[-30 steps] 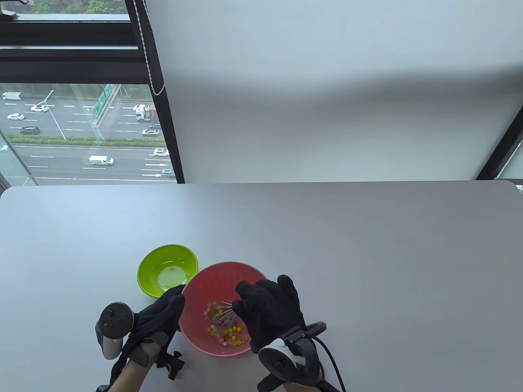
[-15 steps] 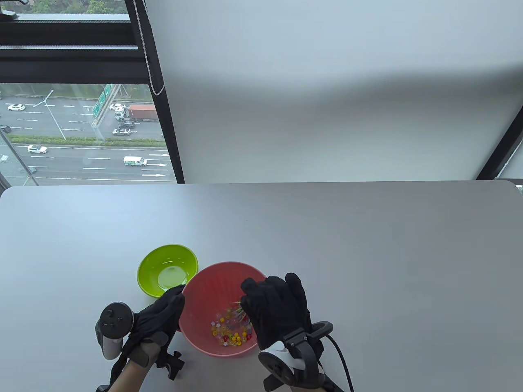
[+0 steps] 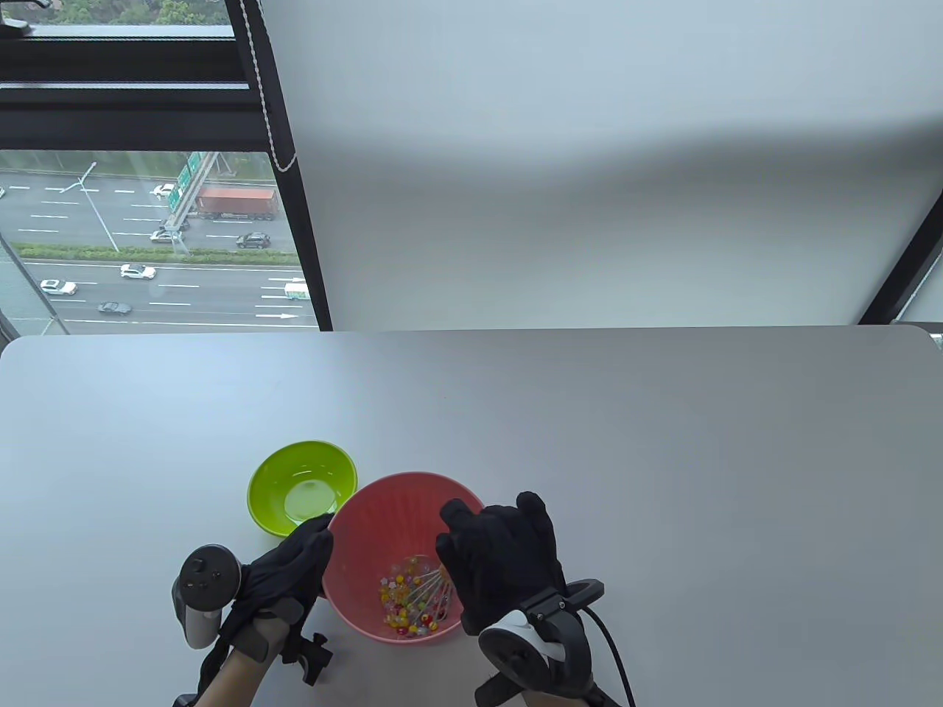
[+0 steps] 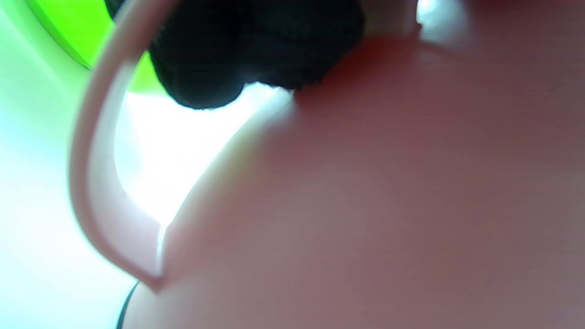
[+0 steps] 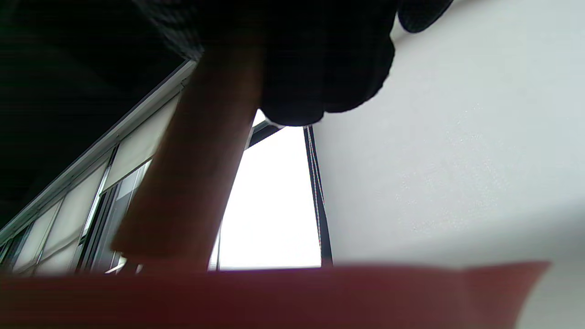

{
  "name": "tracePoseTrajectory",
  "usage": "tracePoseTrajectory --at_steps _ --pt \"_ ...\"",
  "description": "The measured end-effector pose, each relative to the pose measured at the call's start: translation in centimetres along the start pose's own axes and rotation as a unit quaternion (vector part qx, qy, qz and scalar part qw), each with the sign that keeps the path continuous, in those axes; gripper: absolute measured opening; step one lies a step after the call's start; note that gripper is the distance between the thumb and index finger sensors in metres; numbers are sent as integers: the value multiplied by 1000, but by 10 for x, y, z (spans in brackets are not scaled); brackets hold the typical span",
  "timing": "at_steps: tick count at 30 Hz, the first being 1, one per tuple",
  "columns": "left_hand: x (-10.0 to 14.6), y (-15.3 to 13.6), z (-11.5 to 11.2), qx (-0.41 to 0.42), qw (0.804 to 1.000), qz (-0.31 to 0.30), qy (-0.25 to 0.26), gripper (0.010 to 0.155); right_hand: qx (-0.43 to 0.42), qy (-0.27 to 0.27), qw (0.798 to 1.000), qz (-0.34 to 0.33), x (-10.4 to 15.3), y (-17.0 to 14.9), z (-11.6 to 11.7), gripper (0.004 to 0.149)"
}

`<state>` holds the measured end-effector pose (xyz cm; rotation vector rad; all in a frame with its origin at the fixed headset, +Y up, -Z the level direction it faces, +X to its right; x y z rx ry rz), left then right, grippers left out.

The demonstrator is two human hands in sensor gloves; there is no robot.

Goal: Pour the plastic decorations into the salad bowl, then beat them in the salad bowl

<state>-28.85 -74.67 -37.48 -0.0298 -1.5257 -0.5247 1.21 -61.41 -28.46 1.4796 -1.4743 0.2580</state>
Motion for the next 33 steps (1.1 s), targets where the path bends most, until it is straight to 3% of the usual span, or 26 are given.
tracePoseTrajectory --at_steps 3,13,33 --pt "0 0 0 0 1000 0 0 72 -36 15 999 7 0 1 9 45" --pt "0 0 0 0 1000 0 1 72 49 -4 999 -21 1 11 5 45" --pt "0 0 0 -1 1000 -1 1 72 74 -15 997 -11 1 1 -1 46"
Point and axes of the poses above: the tracker on the back of each hand, its own y axis roughly to the thumb side, its own x axis roughly from the fingertips to the wrist, z = x × y, the point moved 5 cm from there along -x, roughly from the wrist to the fingertips, and after that the axes turned 10 degrees about y, right-handed, at the moved point
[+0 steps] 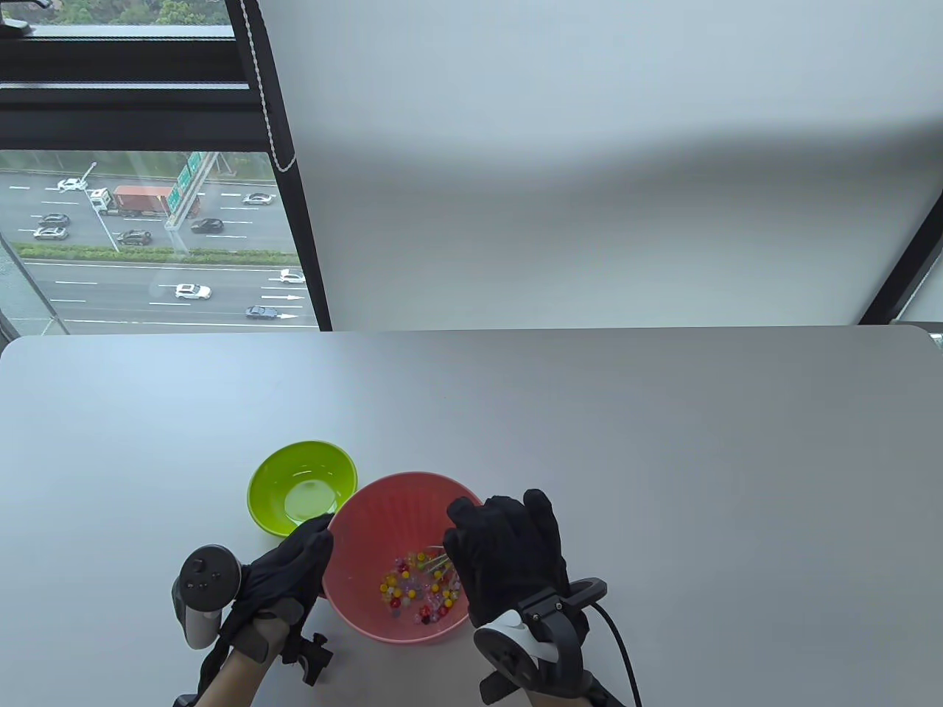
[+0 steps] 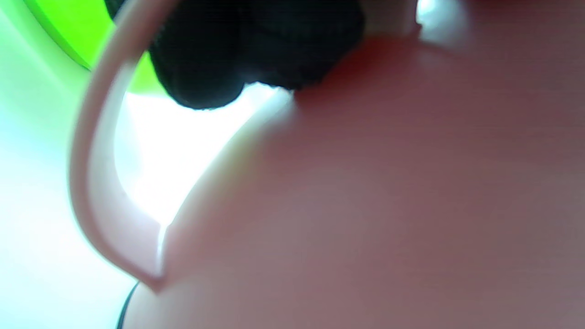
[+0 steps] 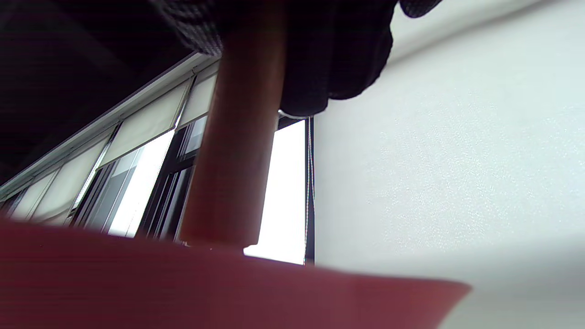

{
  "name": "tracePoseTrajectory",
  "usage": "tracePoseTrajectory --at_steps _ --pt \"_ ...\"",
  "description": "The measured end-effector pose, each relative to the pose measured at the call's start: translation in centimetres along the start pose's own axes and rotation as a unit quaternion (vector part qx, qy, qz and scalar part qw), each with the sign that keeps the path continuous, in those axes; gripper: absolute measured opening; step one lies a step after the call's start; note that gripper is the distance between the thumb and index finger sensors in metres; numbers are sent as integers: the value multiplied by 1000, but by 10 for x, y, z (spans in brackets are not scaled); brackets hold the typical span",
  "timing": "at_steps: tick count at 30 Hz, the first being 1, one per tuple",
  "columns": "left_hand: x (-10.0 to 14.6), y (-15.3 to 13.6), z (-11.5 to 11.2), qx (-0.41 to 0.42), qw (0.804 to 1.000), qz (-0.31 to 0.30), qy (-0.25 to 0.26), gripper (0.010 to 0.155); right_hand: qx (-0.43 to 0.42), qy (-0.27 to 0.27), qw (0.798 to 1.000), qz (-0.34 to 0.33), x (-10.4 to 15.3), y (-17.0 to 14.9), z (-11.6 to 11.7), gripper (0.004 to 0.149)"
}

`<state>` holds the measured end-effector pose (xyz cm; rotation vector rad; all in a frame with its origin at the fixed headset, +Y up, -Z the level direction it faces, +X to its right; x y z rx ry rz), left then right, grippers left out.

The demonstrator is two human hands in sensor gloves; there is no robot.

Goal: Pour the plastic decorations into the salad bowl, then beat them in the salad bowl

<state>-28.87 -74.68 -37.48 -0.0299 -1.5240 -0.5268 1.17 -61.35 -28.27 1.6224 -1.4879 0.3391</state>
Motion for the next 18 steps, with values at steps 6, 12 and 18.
tracePoseTrajectory --at_steps 6,12,18 --pt "0 0 0 0 1000 0 0 71 -25 -2 1000 5 0 -2 -2 46" --pt "0 0 0 0 1000 0 0 72 -94 27 995 17 0 -3 11 47" --pt "0 0 0 0 1000 0 0 72 -77 80 994 2 -1 9 27 69"
Point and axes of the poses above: the tracker on the back of each hand, its own y axis roughly to the thumb side, its own x axis roughly from the fingertips to the wrist, z = x × y, the point moved 5 cm from there along -x, roughly from the wrist to the fingertips, and after that the axes turned 10 degrees about y, right-handed, at the moved point
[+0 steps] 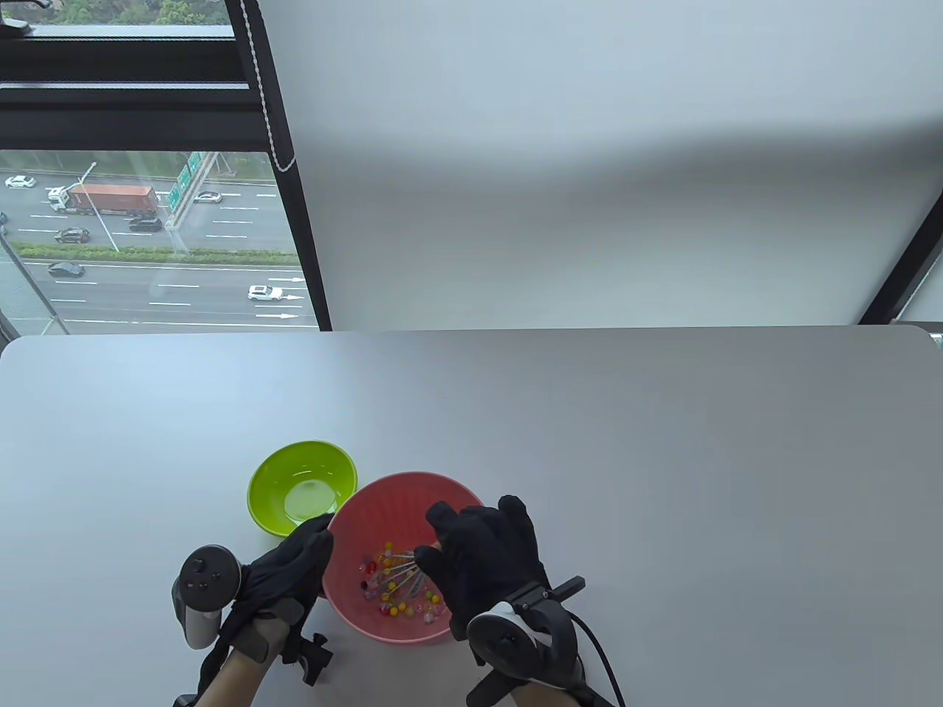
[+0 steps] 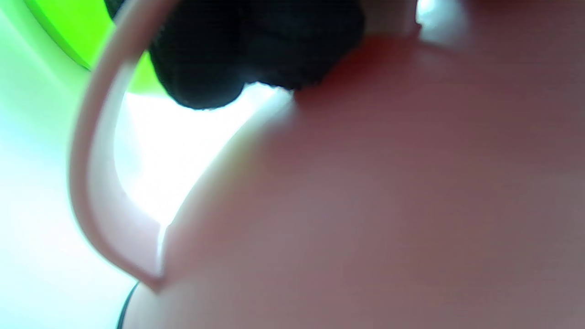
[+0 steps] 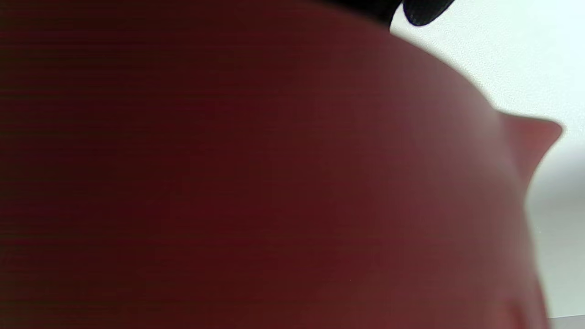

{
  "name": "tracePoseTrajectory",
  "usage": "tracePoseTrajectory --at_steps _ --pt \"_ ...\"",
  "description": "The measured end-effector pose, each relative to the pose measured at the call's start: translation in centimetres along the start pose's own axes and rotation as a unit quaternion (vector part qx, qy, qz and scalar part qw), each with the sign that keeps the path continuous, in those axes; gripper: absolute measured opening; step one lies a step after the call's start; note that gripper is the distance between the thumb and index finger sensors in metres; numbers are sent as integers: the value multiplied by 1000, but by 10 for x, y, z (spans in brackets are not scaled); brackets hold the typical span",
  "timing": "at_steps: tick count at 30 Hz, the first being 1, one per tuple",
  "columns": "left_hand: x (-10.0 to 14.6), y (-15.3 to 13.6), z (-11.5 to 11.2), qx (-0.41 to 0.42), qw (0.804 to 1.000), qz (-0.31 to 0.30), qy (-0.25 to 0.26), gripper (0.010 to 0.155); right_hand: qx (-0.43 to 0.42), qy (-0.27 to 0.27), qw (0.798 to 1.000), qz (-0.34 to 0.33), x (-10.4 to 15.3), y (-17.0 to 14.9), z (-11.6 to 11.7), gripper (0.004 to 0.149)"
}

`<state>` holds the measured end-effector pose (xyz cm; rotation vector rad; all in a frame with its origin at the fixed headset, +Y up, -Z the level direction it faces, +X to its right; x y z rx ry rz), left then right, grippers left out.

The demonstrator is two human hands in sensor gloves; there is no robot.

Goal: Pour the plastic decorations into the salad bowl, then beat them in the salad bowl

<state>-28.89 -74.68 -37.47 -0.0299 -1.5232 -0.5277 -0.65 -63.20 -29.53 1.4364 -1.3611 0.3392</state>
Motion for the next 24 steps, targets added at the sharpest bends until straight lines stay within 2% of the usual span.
tracePoseTrajectory --at_steps 12,24 --pt "0 0 0 1 1000 0 -1 72 70 -32 997 -21 3 10 -4 65" --pt "0 0 0 1 1000 0 -1 71 57 -56 997 2 5 -5 -19 59"
Point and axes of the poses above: the tracker on the back of each hand, its own y axis roughly to the thumb side, its own x axis roughly from the fingertips to the wrist, z = x × y, the point moved 5 cm from there along -x, roughly from the wrist to the fingertips, and after that the axes turned 10 degrees about y, right-handed, at the moved point
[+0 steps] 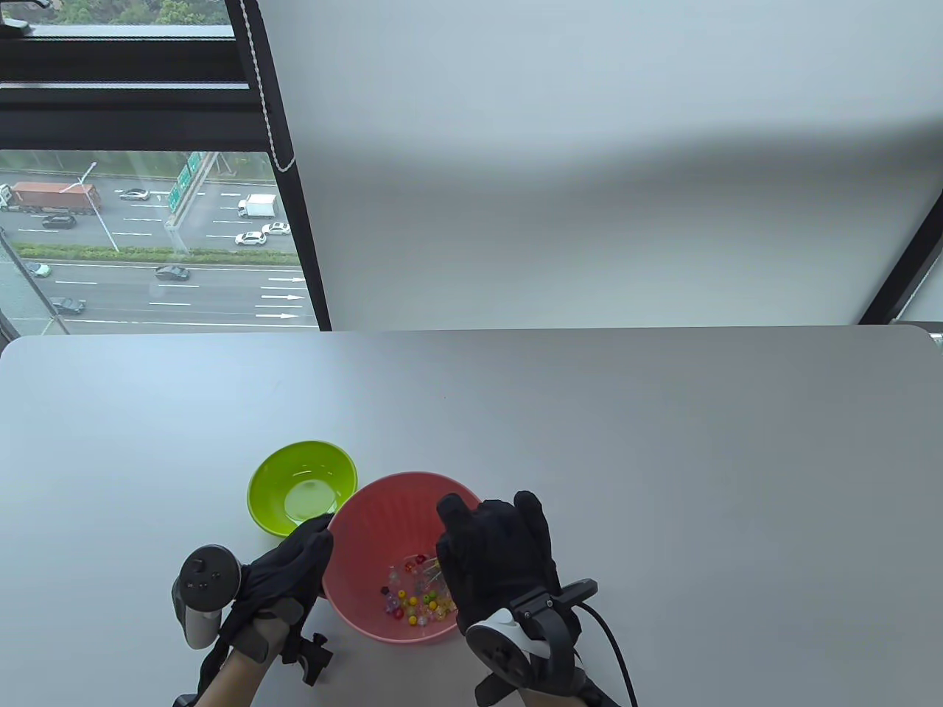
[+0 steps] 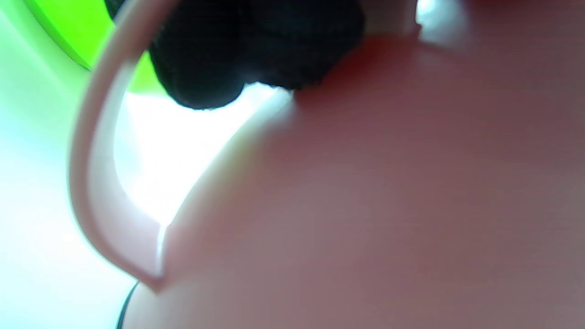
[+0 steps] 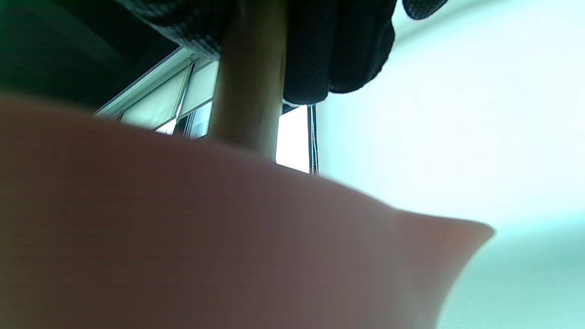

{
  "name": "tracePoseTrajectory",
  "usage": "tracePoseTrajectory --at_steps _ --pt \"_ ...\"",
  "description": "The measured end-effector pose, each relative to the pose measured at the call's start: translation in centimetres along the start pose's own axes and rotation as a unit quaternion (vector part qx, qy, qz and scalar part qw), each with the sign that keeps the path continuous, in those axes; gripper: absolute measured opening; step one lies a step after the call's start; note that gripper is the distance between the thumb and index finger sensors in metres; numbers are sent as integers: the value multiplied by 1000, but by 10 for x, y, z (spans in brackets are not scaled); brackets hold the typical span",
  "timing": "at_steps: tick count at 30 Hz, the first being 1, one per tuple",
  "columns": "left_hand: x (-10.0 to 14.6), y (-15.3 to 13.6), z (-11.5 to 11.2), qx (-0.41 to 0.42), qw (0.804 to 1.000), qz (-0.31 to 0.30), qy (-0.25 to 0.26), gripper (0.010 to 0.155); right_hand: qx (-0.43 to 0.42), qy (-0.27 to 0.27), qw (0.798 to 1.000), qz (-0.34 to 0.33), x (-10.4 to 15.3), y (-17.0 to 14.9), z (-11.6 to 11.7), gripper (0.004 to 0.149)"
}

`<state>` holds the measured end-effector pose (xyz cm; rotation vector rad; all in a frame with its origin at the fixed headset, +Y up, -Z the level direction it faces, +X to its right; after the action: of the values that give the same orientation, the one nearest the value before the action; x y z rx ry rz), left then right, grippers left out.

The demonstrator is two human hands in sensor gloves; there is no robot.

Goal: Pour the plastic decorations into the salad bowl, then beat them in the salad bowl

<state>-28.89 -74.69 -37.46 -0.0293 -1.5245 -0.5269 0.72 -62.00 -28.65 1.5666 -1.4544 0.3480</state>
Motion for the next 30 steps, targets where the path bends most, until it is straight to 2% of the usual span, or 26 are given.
tracePoseTrajectory --at_steps 12,19,30 --pt "0 0 0 0 1000 0 0 72 -39 -5 999 -6 1 4 -2 54" --pt "0 0 0 0 1000 0 0 72 -90 29 996 -9 2 13 16 56" --pt "0 0 0 0 1000 0 0 72 3 9 1000 -19 2 11 10 54"
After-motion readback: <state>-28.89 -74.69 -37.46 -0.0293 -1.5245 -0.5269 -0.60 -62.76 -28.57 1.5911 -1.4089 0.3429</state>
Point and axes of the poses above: the tracker on the back of each hand, its own y axis roughly to the thumb side, its own x axis roughly from the fingertips to the wrist, z = x × y, the point moved 5 cm from there along -x, roughly from the wrist to the fingertips, and after that the axes turned 10 degrees about y, right-handed, at the moved point
